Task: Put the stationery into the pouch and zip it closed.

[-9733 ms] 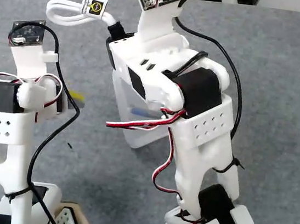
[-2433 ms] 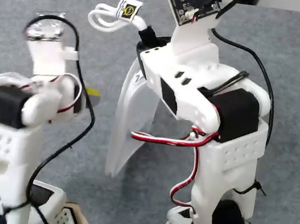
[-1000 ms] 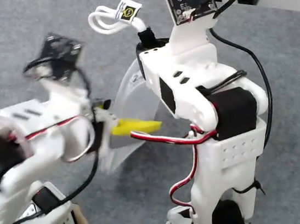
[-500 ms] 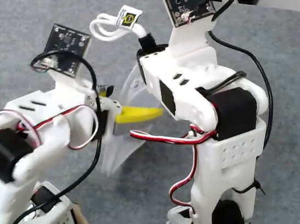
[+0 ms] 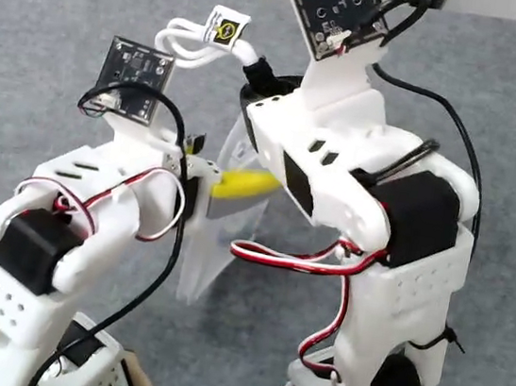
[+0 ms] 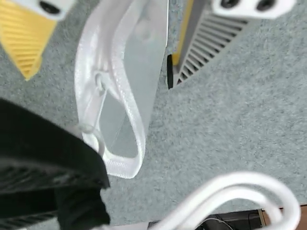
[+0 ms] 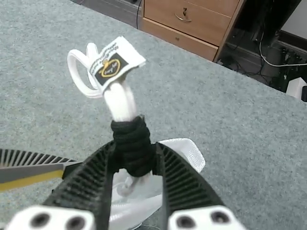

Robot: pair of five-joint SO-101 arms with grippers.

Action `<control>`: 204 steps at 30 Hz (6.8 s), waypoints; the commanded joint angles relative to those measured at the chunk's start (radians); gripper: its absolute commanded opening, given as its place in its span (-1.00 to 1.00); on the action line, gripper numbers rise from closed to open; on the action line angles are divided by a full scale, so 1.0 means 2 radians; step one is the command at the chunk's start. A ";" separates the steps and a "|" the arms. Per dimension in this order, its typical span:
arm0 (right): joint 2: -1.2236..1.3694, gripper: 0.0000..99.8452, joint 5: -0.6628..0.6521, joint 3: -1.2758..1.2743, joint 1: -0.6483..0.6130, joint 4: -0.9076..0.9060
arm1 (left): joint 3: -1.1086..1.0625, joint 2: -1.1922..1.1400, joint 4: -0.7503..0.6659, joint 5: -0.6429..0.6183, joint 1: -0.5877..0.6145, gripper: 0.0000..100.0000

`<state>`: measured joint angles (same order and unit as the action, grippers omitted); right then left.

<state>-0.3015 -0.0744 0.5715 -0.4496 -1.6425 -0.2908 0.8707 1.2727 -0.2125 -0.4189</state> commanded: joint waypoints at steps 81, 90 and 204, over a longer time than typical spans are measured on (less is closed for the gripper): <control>0.057 -0.98 -0.005 0.000 0.120 0.058 | 0.010 -0.031 -0.054 -0.037 0.020 -0.95; 0.085 -0.98 -0.005 -0.018 0.120 0.058 | 0.113 -0.028 0.012 -0.063 0.025 -0.95; 0.157 -0.73 -0.021 -0.113 0.249 0.079 | -0.075 -0.077 -0.133 -0.081 0.091 -0.16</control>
<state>0.0161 -0.1112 0.2954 0.0951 -1.4492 -0.4381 0.7188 1.0288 -0.3828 -0.2700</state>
